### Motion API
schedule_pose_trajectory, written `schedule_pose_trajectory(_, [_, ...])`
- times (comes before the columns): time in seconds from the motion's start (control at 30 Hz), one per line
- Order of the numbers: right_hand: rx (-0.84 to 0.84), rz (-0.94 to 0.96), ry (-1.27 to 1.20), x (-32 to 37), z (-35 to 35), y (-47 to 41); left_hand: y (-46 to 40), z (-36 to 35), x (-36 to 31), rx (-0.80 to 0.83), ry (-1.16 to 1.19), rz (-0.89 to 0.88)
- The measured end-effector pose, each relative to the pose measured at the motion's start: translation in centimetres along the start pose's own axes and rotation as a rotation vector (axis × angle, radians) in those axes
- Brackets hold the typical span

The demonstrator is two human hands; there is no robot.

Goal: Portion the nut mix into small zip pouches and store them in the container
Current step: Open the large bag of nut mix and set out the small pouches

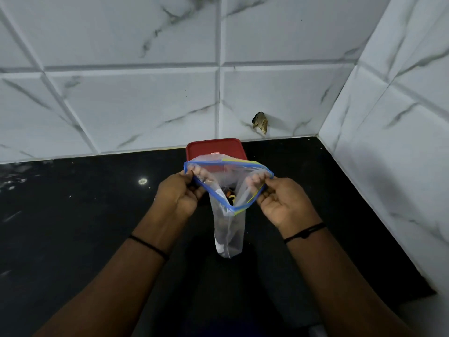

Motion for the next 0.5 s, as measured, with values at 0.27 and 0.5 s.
schedule_pose_trajectory(0.27, [-0.108, -0.136, 0.262, 1.0, 1.9, 0.1, 0.0, -0.4, 0.5, 0.075, 0.005, 0.211])
schedule_pose_trajectory(0.5, [-0.261, -0.008, 0.980, 3.7, 3.3, -0.9, -0.9, -0.7, 1.8, 0.184, -0.338, 0.189])
Point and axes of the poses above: each hand's wrist, its own y-axis away from the middle knuckle, its own z-axis out of the back of the hand, x = y × z, the point moved 9 cm from there along -y, towards the middle knuckle, and after that the axes turned 9 degrees about -z, right-handed, at the moved point
